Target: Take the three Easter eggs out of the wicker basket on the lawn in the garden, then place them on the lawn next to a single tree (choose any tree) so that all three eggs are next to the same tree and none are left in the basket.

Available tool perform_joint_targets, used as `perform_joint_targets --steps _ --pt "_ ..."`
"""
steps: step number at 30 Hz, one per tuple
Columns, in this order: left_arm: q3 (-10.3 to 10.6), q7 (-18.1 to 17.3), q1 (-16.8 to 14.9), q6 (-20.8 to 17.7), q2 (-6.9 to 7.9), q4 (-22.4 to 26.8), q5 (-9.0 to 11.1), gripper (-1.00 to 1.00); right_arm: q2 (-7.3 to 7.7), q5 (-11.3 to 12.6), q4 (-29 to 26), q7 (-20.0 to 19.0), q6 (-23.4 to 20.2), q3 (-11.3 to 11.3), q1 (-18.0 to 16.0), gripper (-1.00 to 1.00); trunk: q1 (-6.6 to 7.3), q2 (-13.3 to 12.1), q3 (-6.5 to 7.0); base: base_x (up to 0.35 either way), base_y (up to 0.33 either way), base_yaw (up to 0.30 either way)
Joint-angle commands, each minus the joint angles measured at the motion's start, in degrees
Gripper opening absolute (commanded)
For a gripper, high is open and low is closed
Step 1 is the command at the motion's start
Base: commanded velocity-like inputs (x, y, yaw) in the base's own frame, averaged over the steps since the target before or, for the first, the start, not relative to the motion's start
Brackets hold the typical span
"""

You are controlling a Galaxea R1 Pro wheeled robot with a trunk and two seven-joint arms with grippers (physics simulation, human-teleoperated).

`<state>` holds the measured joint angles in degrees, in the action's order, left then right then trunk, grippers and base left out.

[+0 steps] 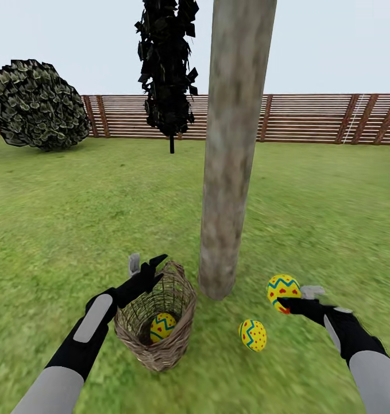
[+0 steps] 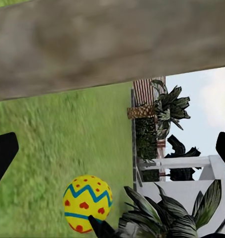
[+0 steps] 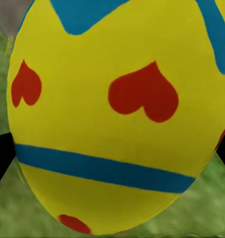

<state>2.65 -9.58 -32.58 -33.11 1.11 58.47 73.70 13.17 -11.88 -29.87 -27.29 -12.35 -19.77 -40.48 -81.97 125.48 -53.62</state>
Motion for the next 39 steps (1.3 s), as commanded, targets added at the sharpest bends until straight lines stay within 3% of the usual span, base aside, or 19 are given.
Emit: perform_joint_targets --steps 1,6,9,11,13,15,17,23,29,39 --pt "0.1 -0.1 0.0 -0.1 0.04 0.0 0.2 1.00 -0.60 -0.5 0.5 2.4 0.9 -0.5 0.0 -1.00 0.01 0.0 -0.05 0.000 0.000 0.000" --pt "0.0 0.0 0.0 -0.1 0.10 0.0 0.2 1.00 -1.17 -0.6 3.0 7.2 5.6 -0.4 0.0 -1.00 0.01 0.0 -0.05 0.000 0.000 0.000" --pt "0.1 -0.1 0.0 -0.1 0.05 0.1 0.3 1.00 -1.79 -0.5 5.6 16.0 10.3 -0.2 0.0 -1.00 0.01 0.0 -0.05 0.000 0.000 0.000" --pt "0.1 -0.1 0.0 -0.1 -0.03 0.1 0.3 1.00 -2.50 -0.6 7.2 18.3 12.6 -0.2 0.0 -1.00 0.01 0.0 -0.05 0.000 -0.119 0.000" --pt "0.8 0.0 0.0 -0.1 -0.79 0.0 0.2 1.00 -2.72 -0.7 7.7 18.8 13.1 -0.1 0.0 -1.00 0.01 0.0 -0.05 0.000 -0.260 0.000" --pt "3.8 0.3 0.0 -0.1 -1.49 0.0 0.1 1.00 -2.78 -2.9 7.8 19.1 13.3 -0.1 0.0 -1.00 0.01 0.0 -0.05 0.000 -0.291 0.000" --pt "4.6 0.3 0.0 0.0 -1.62 0.0 0.0 1.00 -3.11 -5.1 7.8 20.6 13.3 -0.1 0.0 -1.00 0.01 0.0 -0.05 0.000 -0.296 0.000" --pt "4.6 0.4 0.0 0.0 -1.64 0.1 0.0 1.00 -3.62 -6.0 7.9 22.0 15.4 -0.1 0.0 -1.00 0.01 0.0 -0.05 0.000 -0.297 0.033" --pt "4.6 0.3 0.0 0.0 -1.63 0.1 0.1 1.00 -5.38 -10.7 8.1 22.0 15.8 -0.2 0.0 -1.00 0.01 0.0 -0.05 0.000 -0.199 0.276" --pt "4.6 0.0 0.0 0.0 -1.63 0.1 0.2 1.00 -5.36 -11.1 10.3 22.0 15.8 -0.2 0.0 -1.00 0.01 0.0 -0.05 0.000 -0.004 0.226"
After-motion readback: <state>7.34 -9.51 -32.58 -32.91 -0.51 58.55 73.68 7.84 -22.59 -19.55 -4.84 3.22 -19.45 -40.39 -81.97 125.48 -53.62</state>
